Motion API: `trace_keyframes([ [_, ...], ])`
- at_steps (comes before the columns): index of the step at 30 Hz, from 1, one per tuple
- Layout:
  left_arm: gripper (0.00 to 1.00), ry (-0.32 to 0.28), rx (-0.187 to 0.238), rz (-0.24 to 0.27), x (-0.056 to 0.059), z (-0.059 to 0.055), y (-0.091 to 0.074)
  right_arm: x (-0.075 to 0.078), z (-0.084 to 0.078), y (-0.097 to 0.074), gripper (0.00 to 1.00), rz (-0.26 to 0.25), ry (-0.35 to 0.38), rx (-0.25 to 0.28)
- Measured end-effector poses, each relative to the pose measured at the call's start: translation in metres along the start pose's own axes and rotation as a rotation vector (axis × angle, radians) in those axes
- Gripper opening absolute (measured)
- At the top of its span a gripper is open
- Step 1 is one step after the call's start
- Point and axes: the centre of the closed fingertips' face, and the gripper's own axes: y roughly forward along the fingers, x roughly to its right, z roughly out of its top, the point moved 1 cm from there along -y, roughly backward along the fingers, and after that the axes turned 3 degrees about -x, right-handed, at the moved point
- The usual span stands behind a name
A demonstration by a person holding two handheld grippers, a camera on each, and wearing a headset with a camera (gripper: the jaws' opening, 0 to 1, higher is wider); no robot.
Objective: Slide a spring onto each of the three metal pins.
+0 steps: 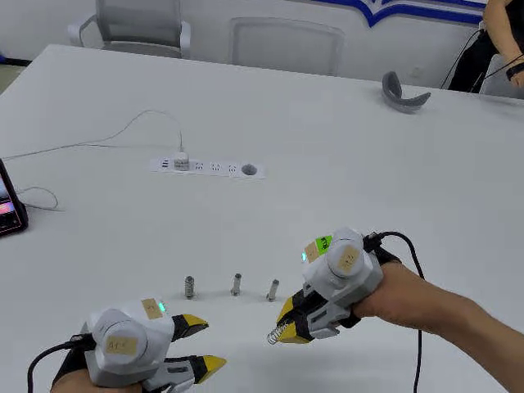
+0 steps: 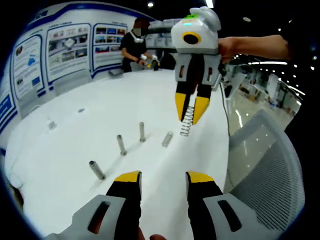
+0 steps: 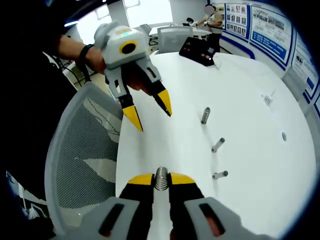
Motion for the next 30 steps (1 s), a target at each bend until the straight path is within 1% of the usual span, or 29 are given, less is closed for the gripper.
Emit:
trace_keyframes([
  [7, 0.4, -0.043, -0.005, 0.047, -0.012, -0.01, -0.01, 0.012, -0.005, 0.002, 0.12, -0.02, 0.02, -0.024],
  [9, 0.42, -0.053, -0.004, 0.053, -0.013, -0.012, -0.013, 0.015, -0.004, 0.003, 0.12, -0.022, 0.022, -0.025],
  [13, 0.44, -0.076, 0.0, 0.083, -0.02, -0.015, -0.019, 0.02, -0.003, 0.006, 0.12, -0.02, 0.014, -0.033],
  [19, 0.47, -0.109, 0.002, 0.115, -0.027, -0.023, -0.027, 0.028, 0.003, 0.008, 0.12, -0.02, 0.001, -0.039],
  [24, 0.5, -0.138, 0.0, 0.147, -0.032, -0.03, -0.033, 0.04, 0.007, 0.009, 0.12, -0.03, -0.005, -0.045],
  [30, 0.55, -0.179, 0.004, 0.181, -0.04, -0.035, -0.041, 0.049, 0.011, 0.011, 0.12, -0.041, -0.01, -0.051],
])
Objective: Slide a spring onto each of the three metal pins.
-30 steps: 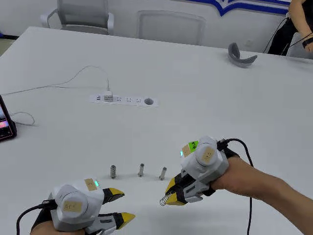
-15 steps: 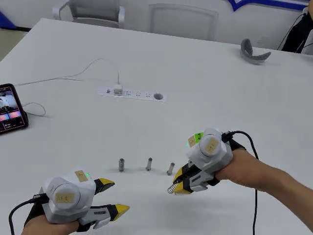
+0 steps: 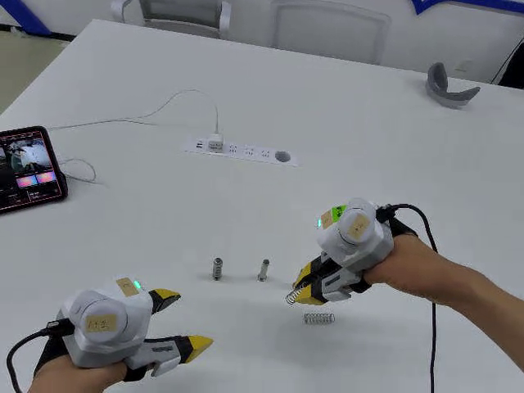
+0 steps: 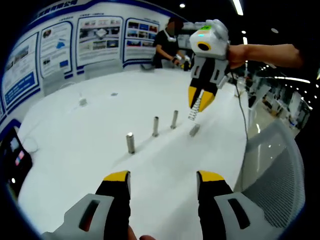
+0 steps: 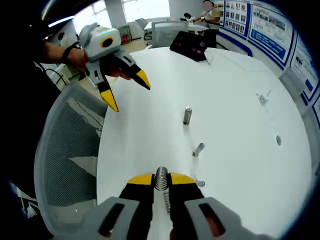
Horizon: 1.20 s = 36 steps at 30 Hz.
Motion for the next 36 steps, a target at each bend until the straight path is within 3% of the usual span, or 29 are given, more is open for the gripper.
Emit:
trace_keyframes([
  [14, 0.63, -0.04, -0.002, 0.029, -0.013, -0.006, -0.011, 0.025, 0.0, 0.007, 0.12, -0.015, 0.009, -0.017],
  [27, 0.66, -0.074, -0.007, 0.039, -0.011, -0.013, -0.012, 0.053, 0.004, 0.011, 0.12, -0.037, 0.009, -0.041],
  [36, 0.67, -0.075, -0.015, 0.036, -0.009, -0.014, -0.012, 0.064, 0.012, 0.016, 0.12, -0.05, 0.003, -0.049],
])
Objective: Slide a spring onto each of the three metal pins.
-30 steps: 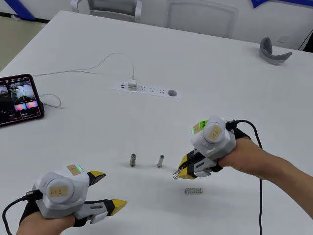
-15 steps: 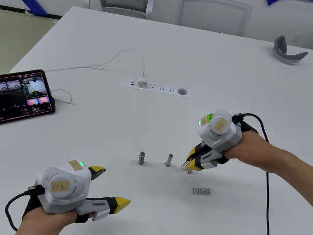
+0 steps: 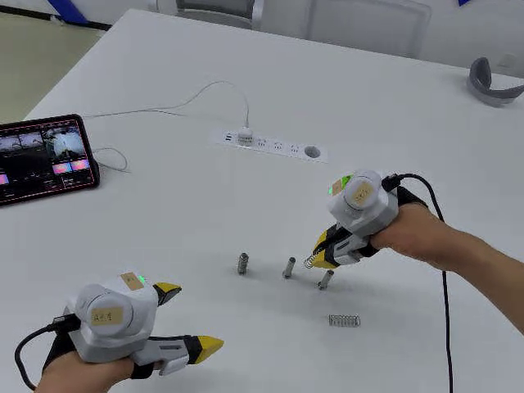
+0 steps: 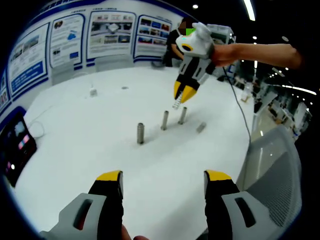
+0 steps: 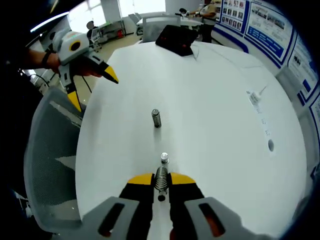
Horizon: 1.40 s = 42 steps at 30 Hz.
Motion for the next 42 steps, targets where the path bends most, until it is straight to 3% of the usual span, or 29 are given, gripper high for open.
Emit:
trace_keyframes([
  [15, 0.66, -0.012, 0.001, 0.007, -0.003, -0.002, -0.005, 0.003, 0.015, 0.009, 0.13, 0.008, -0.036, -0.012],
  [42, 0.66, -0.022, -0.009, 0.004, -0.003, -0.008, -0.01, 0.0, 0.025, 0.035, 0.13, 0.018, -0.081, -0.047],
])
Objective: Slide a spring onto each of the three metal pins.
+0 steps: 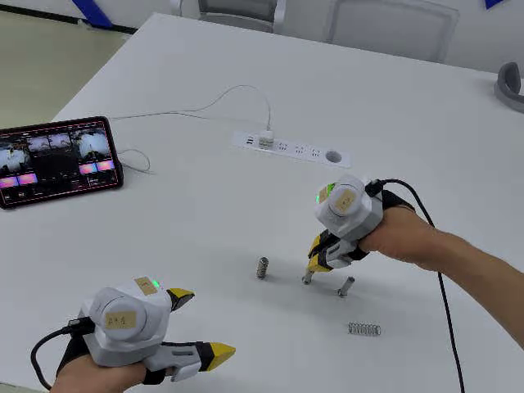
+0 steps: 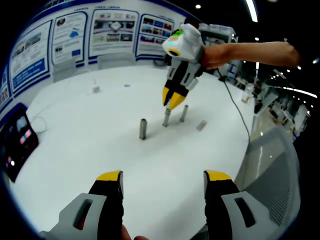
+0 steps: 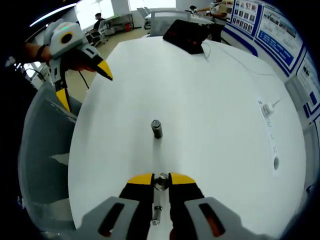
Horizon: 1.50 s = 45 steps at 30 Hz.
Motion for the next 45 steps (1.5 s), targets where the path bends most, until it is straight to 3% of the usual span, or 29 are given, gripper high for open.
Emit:
trace_keyframes([
  [17, 0.65, -0.008, -0.006, 0.011, -0.003, -0.002, -0.003, -0.001, -0.009, 0.022, 0.13, 0.018, 0.01, -0.012],
  [37, 0.65, -0.012, -0.009, 0.017, -0.006, -0.004, -0.004, -0.005, -0.014, 0.033, 0.13, 0.02, 0.017, -0.017],
  [45, 0.65, -0.01, -0.004, 0.016, -0.004, -0.002, -0.004, -0.007, -0.016, 0.029, 0.25, 0.03, 0.034, -0.009],
])
